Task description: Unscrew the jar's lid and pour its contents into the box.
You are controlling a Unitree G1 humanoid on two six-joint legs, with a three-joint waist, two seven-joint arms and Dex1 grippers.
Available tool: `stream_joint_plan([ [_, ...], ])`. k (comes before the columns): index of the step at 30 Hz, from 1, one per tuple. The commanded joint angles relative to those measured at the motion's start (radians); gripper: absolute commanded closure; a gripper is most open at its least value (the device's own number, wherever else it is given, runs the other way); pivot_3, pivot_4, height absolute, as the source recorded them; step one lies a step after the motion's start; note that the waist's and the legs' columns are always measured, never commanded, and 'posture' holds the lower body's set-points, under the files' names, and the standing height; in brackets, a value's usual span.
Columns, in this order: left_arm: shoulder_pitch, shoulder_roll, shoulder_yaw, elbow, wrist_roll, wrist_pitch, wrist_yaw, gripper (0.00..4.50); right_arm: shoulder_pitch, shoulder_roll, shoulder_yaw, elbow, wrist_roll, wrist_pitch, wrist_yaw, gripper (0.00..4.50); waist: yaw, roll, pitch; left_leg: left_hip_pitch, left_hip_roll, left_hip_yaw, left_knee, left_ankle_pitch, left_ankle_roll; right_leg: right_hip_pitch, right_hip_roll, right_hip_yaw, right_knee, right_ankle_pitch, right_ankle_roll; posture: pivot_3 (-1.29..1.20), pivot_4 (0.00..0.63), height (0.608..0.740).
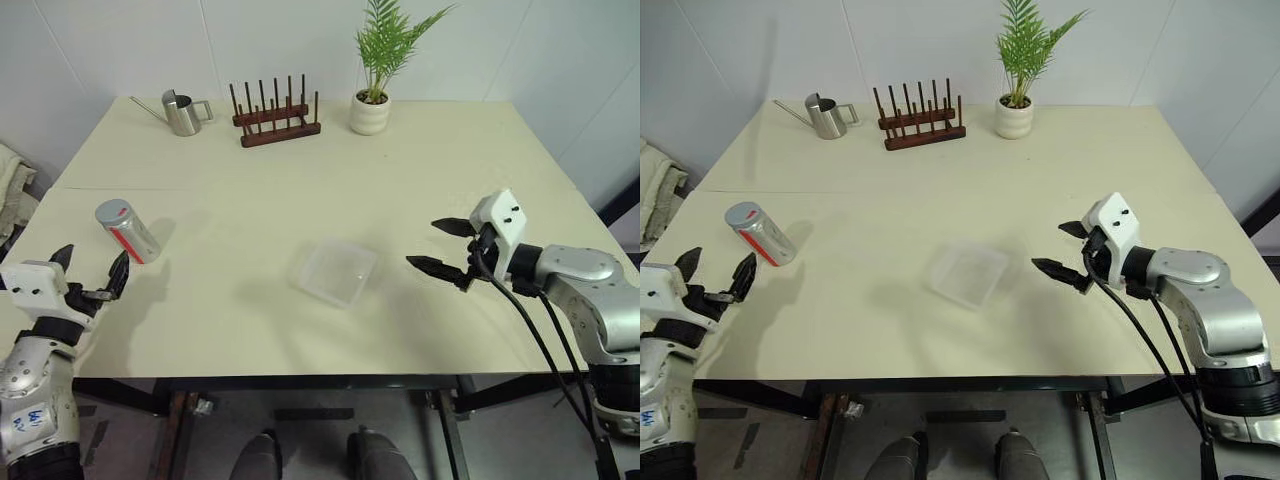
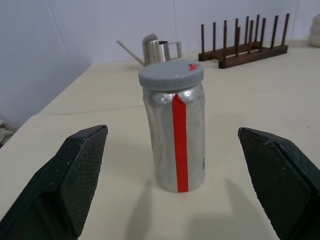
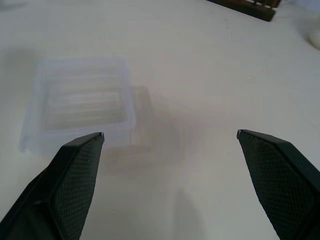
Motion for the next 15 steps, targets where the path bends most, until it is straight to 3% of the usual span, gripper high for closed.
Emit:
stream_joint_plan([
  [1, -0.009, -0.027, -0.027, -0.037, 0.038, 0.009, 0.075, 0.04, -0.046, 0.017, 0.001, 0.043, -0.012, -0.104, 0.039, 0.0, 0.0, 0.0, 0.0, 0.0, 0.0, 0.0, 0.0, 0.0, 0.0, 0.0, 0.0, 0.0, 0.0, 0.0, 0.001, 0.0, 0.15, 0.74],
  [8, -0.055, -0.08, -0.064, -0.022, 0.072, -0.01, 0.165, 0.04, -0.106, 0.051, 0.034, 0.116, -0.045, -0.141, 0.042, 0.0, 0.0, 0.0, 0.0, 0.0, 0.0, 0.0, 0.001, 0.0, 0.0, 0.0, 0.0, 0.0, 0.001, 0.0, 0.001, 0.0, 0.15, 0.74],
  [15, -0.13, -0.066, -0.079, 0.055, 0.102, -0.014, 0.207, 0.04, -0.118, 0.064, 0.036, 0.134, -0.065, -0.149, 0.044, 0.0, 0.001, 0.0, 0.0, 0.0, 0.0, 0.0, 0.001, 0.0, 0.0, 0.0, 0.0, 0.0, 0.001, 0.001, 0.001, 0.0, 0.15, 0.74],
])
